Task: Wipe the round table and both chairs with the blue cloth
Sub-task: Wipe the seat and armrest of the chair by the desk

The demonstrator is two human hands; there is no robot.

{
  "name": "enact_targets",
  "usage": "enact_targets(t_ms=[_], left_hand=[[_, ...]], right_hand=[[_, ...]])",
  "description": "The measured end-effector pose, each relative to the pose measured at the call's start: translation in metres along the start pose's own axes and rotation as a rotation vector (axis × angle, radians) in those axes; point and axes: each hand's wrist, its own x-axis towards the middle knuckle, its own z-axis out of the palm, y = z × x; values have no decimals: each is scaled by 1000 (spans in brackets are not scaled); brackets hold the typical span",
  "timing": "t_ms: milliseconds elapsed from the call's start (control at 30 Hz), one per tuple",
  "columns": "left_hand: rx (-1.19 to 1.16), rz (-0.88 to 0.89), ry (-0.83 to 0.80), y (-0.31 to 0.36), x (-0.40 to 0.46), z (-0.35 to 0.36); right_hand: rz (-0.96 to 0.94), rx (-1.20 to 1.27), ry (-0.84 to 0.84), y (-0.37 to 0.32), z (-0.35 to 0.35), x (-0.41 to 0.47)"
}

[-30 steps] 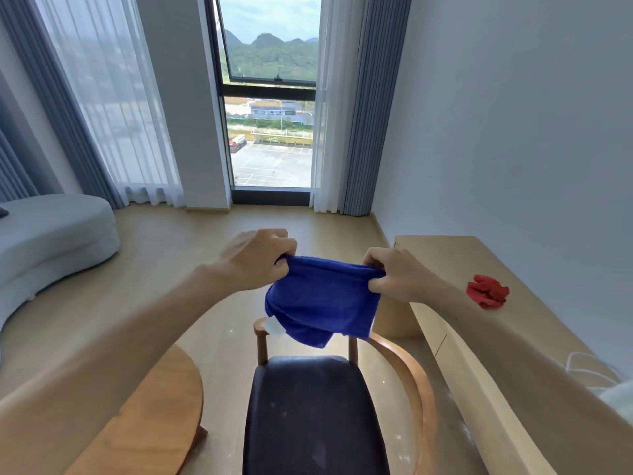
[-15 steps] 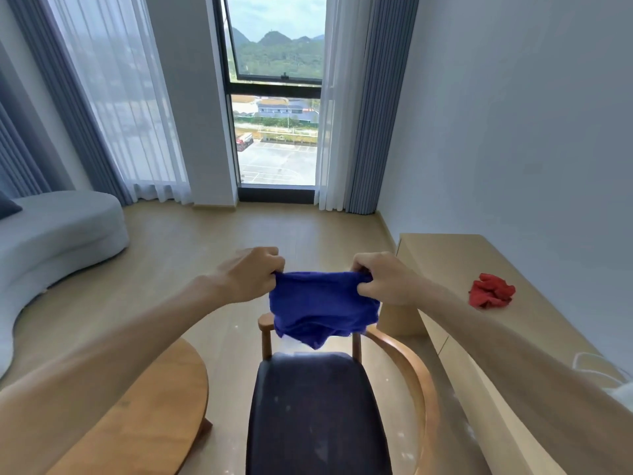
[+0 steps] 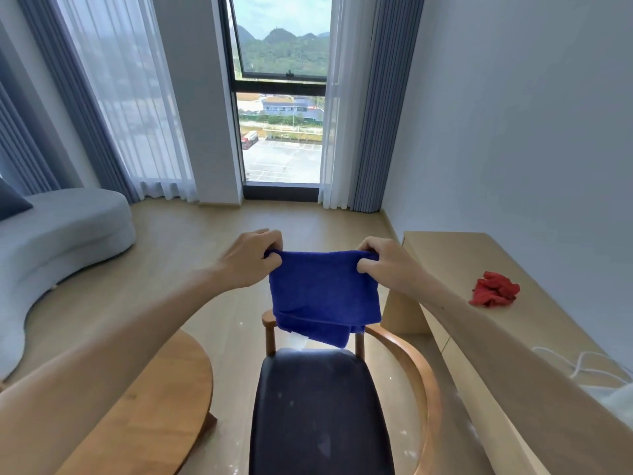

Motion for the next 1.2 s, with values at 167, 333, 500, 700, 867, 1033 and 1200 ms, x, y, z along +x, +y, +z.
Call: enact_targets(t_ms=[167,333,500,700,867,1033,1200], left_hand=[[-178,-137,4,14,0,-4],[-383,-223,-37,21,0,-5],[-301,-152,-124,20,-1,2],[28,-123,17,21,8,7],[-365,-525,-4,49,17,15],[-935,-700,-103,62,19,6],[-724,-470,-48,51,19,-3]], right_hand=[[83,136,27,0,-6,-1],[114,243,57,-3,-8,-5],[122,270,88,-6,-10,-5],[65,15,153,-15,-4,-2],[69,34,128,-39,21,2],[23,173,-107,-40,24,5],[-40,331,19,-28,16,6]])
